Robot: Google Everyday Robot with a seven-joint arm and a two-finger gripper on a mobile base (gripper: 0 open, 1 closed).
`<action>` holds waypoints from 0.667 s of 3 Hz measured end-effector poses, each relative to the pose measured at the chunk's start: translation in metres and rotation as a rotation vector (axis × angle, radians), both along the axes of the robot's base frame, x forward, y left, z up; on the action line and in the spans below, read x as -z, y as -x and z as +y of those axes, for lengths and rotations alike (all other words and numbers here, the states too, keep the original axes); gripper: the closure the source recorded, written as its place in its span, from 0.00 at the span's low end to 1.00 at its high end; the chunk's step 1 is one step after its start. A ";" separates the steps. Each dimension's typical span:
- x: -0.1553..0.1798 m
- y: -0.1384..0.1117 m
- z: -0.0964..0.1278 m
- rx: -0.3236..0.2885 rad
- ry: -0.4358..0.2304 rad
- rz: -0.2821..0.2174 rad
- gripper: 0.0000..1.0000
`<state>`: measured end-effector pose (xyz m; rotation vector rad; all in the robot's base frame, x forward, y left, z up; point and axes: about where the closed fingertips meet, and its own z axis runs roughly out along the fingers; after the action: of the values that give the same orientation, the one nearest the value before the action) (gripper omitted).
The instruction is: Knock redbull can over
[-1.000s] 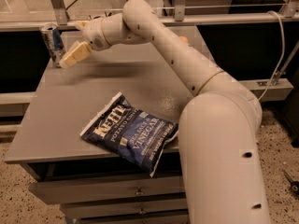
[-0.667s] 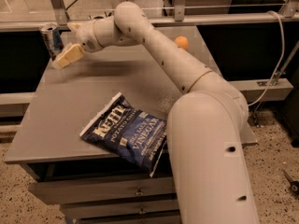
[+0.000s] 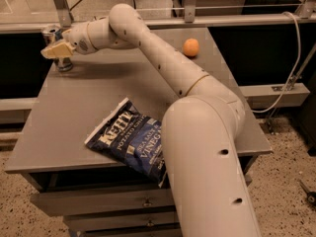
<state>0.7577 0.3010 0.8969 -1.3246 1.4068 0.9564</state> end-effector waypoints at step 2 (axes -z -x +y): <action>-0.004 -0.002 -0.031 0.050 0.061 0.001 0.95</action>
Offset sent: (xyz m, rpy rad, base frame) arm 0.0054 -0.1225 0.0362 -0.2378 -0.1236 -0.1417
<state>0.7600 0.2697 0.9010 -1.3281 1.4732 0.8873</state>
